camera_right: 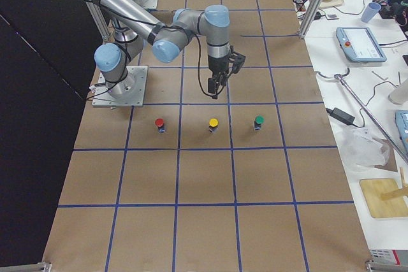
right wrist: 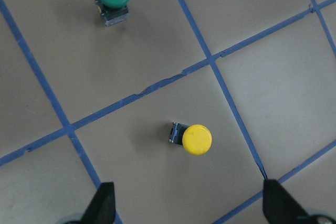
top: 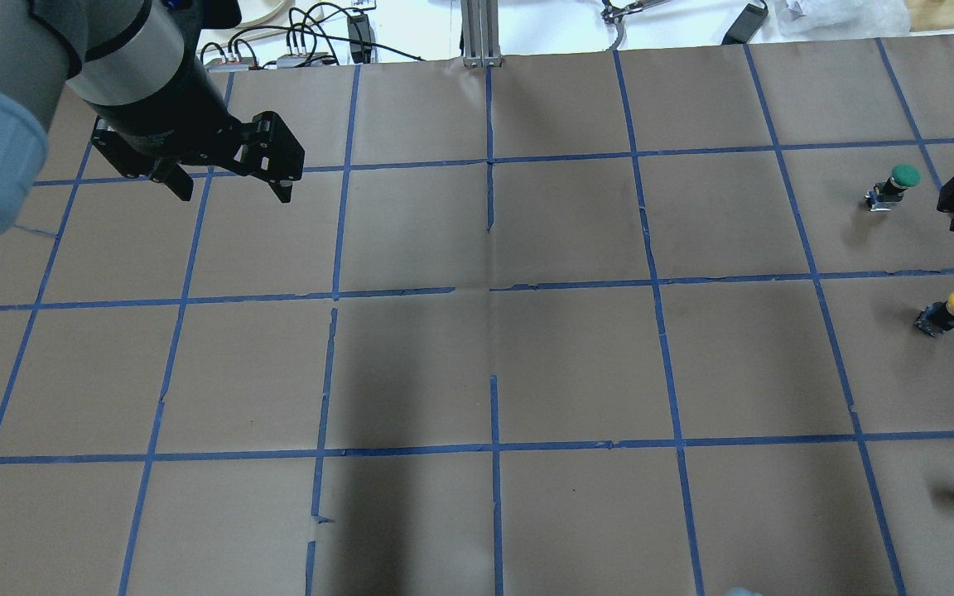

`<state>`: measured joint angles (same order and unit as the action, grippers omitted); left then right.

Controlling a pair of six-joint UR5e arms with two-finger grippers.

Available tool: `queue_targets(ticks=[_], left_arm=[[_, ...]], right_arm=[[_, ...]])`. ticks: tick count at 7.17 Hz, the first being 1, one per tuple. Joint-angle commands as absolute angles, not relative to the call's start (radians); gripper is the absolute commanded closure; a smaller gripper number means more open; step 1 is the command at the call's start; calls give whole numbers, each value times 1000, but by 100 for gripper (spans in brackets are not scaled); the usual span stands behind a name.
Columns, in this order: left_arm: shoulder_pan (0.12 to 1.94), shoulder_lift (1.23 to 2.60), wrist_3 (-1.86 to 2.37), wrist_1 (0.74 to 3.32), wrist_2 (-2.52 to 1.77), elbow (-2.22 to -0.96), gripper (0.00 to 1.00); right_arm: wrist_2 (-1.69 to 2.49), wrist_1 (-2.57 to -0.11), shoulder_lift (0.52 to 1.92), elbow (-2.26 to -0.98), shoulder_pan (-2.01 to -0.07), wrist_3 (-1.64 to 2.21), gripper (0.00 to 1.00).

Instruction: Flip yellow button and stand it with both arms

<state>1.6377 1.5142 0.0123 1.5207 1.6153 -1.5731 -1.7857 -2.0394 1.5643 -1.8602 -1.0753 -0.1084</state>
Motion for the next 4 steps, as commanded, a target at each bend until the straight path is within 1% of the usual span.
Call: queue_targets(ticks=[1,3,4], left_arm=[[1638,1511,12,1522,1615,-1581,0],[1640,1502,12,1523,1614,-1583,0],[1640,1497,12,1531,1615,-1589,0]], right_arm=[[-1799,-1834,1565,-1763,-1211,-103,0],[-1784,-1581,1572,-1642,-1325,-97,0],[-1786,-1495,1586,-1582,-1409,-95,0]])
